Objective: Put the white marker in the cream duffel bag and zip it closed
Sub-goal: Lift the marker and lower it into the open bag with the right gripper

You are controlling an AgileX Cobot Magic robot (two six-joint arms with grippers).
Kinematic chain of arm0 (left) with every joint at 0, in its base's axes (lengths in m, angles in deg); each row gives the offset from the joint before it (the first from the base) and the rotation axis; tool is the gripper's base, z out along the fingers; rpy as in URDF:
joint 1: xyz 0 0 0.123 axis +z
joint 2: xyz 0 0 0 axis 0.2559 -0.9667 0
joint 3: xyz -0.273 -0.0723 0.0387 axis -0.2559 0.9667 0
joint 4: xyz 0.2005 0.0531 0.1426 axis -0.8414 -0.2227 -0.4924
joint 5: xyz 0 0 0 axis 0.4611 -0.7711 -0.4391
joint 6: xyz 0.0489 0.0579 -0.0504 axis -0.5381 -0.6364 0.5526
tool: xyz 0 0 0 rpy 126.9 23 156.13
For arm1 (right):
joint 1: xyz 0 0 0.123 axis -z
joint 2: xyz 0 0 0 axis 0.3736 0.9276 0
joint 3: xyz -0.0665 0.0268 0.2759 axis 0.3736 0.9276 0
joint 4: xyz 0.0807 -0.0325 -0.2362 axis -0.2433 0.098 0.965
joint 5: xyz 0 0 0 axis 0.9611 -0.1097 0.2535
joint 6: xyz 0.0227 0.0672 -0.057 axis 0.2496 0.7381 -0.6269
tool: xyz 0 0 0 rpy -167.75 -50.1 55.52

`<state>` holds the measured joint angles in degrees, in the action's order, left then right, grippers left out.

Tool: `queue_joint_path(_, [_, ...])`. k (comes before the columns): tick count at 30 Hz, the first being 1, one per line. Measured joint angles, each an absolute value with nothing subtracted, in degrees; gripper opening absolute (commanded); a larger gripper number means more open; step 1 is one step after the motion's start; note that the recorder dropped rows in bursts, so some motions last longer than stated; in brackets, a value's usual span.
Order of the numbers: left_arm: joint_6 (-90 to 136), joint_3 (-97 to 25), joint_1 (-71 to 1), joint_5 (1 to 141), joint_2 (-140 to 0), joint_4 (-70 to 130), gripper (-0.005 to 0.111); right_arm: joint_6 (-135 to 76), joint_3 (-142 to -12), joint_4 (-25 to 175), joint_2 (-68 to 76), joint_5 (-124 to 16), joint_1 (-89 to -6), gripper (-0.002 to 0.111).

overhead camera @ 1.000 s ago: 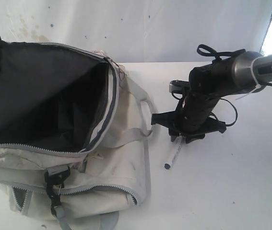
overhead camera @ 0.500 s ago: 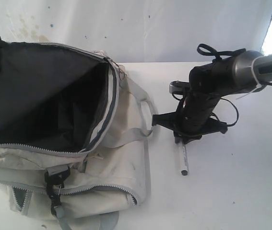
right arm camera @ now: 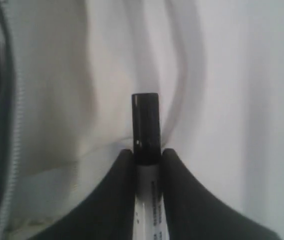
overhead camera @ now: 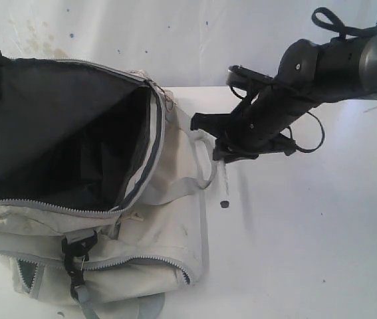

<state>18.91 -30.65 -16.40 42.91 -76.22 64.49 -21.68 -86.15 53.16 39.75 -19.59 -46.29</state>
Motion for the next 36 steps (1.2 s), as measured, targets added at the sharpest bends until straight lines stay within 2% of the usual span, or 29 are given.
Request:
queue_joint_path(9, [18.91, -30.65, -16.4, 42.91, -76.22, 64.49, 0.001, -42.6, -89.01, 25.29, 40.03, -19.09, -46.7, 0.0])
queue_joint_path(21, [18.91, -30.65, -16.4, 42.91, -76.22, 64.49, 0.001, -44.66, -98.66, 13.01, 48.71, -20.87, -52.71, 0.0])
queue_joint_path(36, [18.91, -30.65, -16.4, 42.78, -76.22, 64.49, 0.001, -40.49, -107.04, 5.92, 59.63, -28.94, -56.05, 0.0])
